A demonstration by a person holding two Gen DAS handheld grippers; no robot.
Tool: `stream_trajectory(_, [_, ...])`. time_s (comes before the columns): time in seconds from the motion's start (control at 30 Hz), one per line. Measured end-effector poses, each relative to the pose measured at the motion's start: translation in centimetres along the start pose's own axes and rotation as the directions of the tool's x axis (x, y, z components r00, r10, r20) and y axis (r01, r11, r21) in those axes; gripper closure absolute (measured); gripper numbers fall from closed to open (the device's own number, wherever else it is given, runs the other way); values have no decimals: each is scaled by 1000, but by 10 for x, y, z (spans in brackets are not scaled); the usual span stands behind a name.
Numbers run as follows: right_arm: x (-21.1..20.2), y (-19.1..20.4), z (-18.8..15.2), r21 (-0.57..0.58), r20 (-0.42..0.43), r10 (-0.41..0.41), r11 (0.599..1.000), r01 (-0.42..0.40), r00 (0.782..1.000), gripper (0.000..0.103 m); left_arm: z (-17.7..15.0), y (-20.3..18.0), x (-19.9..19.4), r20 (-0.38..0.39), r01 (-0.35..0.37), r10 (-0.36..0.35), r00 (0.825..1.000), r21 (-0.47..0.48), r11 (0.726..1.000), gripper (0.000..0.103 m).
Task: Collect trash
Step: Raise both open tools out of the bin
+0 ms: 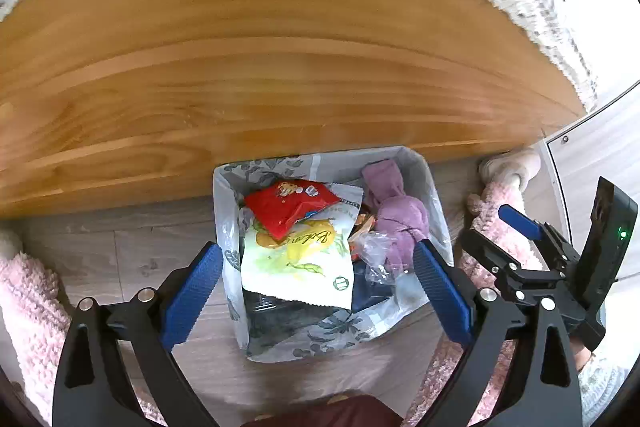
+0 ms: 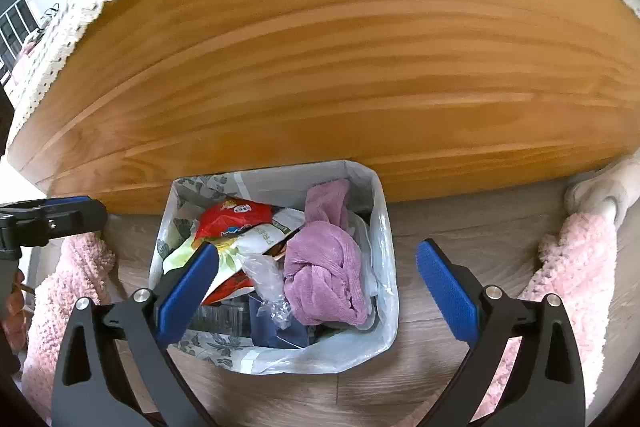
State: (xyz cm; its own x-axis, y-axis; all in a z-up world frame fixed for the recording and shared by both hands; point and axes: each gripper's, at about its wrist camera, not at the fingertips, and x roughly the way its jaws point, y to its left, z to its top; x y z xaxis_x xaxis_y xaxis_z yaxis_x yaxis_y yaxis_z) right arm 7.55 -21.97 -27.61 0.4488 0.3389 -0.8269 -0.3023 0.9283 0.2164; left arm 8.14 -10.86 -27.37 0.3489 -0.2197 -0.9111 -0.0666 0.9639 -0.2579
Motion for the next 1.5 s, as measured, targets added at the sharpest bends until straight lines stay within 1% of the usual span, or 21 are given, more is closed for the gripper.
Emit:
stream_trajectory(0.27, [-17, 8, -1, -32, 22, -16, 999, 17, 1000, 8, -8, -2, -20, 60, 7, -7, 998, 4, 1000, 8])
stream_trajectory(0.53, [-34, 16, 0, -72, 56, -36, 997, 41, 998, 8, -9, -3, -38, 110, 22, -23, 994, 12, 1000, 8])
stream_trajectory(0.83, [-56, 25, 17, -125, 135, -65, 989, 83, 989, 8, 1, -5, -64, 182, 24, -32, 983, 46, 999, 8])
stream_trajectory(0.97, [-67, 26, 29, -142, 178, -82, 984, 108, 981, 8, 9, -5, -81, 222, 26, -41, 974, 69, 997, 8])
stream_trajectory(1.1, [-78, 25, 45, -149, 227, -95, 980, 131, 969, 8, 19, -7, -97, 264, 10, -36, 964, 101, 995, 8])
stream_trajectory(1.23, [-91, 24, 66, -141, 286, -105, 978, 151, 952, 8, 32, -8, -113, 308, 1, -38, 951, 119, 993, 8])
stream_trajectory(1.5, [-111, 26, 99, -139, 372, -115, 974, 178, 921, 8, 59, -13, -136, 374, -11, -45, 926, 145, 989, 8])
